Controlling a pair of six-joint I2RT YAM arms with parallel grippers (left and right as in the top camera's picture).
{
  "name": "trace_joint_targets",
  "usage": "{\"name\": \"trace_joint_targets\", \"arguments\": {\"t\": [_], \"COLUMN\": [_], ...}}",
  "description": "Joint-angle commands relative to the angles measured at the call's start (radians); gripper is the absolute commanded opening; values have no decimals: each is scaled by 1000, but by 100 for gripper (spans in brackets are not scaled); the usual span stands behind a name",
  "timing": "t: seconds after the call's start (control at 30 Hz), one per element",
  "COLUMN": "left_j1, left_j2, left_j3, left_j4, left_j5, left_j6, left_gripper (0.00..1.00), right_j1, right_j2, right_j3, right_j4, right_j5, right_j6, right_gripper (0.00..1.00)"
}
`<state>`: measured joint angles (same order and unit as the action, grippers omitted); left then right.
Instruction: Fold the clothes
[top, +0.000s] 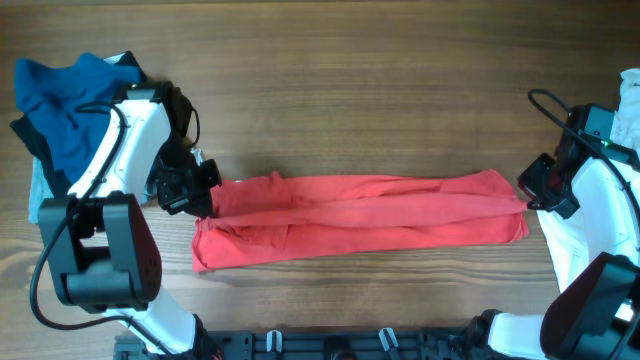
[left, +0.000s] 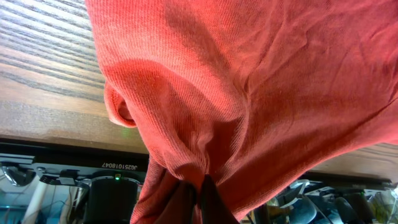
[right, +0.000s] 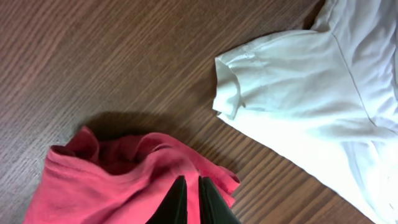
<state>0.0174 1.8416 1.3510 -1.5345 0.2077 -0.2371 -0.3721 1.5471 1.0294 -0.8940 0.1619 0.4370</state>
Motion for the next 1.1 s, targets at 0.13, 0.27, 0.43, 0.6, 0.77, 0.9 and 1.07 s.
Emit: {"name": "trace_joint_targets", "arguments": {"t": [0.13, 0.27, 0.43, 0.6, 0.77, 0.9, 1.07], "left_j1": [-10, -10, -10, -10, -24, -48, -58], "left_j2": [-20, -20, -20, -20, -20, -20, -21], "left_j3": [-9, -9, -9, -9, -24, -92, -110], "left_j4": [-18, -37, -39, -18, -8, 35, 90], "left_j5": [-3, -5, -29, -37, -51, -103, -105], "left_j6": [21, 21, -1, -11, -16, -82, -94], "left_gripper": [5, 6, 4, 4, 5, 12, 20], "right_j1": [-7, -7, -7, -7, -7, -7, -7], "right_j2": [-13, -13, -5, 14, 20, 20, 20], "right_j3": [-4, -4, -4, -4, -4, -4, -4], "right_j4": [-4, -2, -5, -8, -4, -4, -2], "right_j5": [29, 6, -51, -58, -58, -58, -58], "right_j6": [-18, -20, -71, -71, -71, -71, -71], "right_gripper": [12, 18, 31, 31, 32, 32, 32]}}
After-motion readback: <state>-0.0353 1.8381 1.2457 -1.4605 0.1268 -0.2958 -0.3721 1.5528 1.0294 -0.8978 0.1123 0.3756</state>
